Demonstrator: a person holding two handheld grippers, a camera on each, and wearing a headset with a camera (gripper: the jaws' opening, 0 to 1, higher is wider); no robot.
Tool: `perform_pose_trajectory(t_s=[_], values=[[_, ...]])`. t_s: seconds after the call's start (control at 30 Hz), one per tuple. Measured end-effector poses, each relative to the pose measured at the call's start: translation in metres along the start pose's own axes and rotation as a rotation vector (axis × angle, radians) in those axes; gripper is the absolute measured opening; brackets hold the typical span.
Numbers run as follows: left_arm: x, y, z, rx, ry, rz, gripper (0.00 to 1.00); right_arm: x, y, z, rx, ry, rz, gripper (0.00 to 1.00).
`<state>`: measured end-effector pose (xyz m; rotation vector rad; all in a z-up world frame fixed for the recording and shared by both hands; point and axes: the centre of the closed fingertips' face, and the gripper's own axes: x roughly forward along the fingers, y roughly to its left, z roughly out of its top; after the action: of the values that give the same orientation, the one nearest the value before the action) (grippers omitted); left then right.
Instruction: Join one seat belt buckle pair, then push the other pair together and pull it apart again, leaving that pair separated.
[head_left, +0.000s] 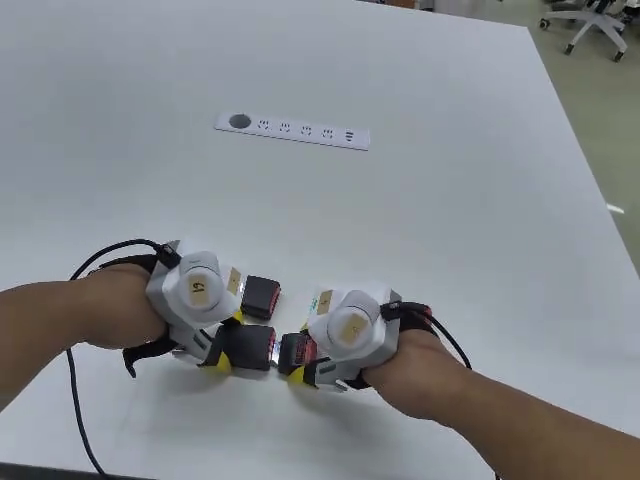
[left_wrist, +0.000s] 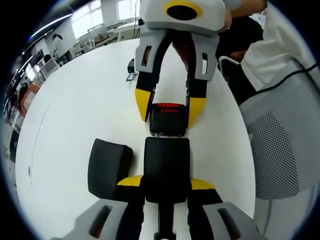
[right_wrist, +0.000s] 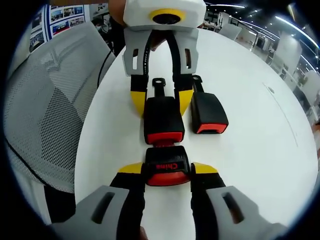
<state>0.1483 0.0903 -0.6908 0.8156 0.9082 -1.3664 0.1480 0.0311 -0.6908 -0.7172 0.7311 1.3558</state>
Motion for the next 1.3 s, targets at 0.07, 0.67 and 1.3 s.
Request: perform_pose_trajectory(t_s=[0.07, 0.67, 1.3], values=[[-0.001, -0.001, 0.001, -0.012, -0.006, 0.004, 0.34, -0.001, 0.002, -0.001, -0.006, -0.001, -0.002, 0.34], [-0.026, -0.003, 0.011, -0.136, -0.112, 0.083, 0.38, -0.030, -0.011, 0.004, 0.048, -0.028, -0.047, 0.38], [-0.039, 0.055, 0.028, -0.110, -0.151, 0.175, 0.40, -0.072, -0.048, -0.053, 0.054, 0.060, -0.127, 0.33]])
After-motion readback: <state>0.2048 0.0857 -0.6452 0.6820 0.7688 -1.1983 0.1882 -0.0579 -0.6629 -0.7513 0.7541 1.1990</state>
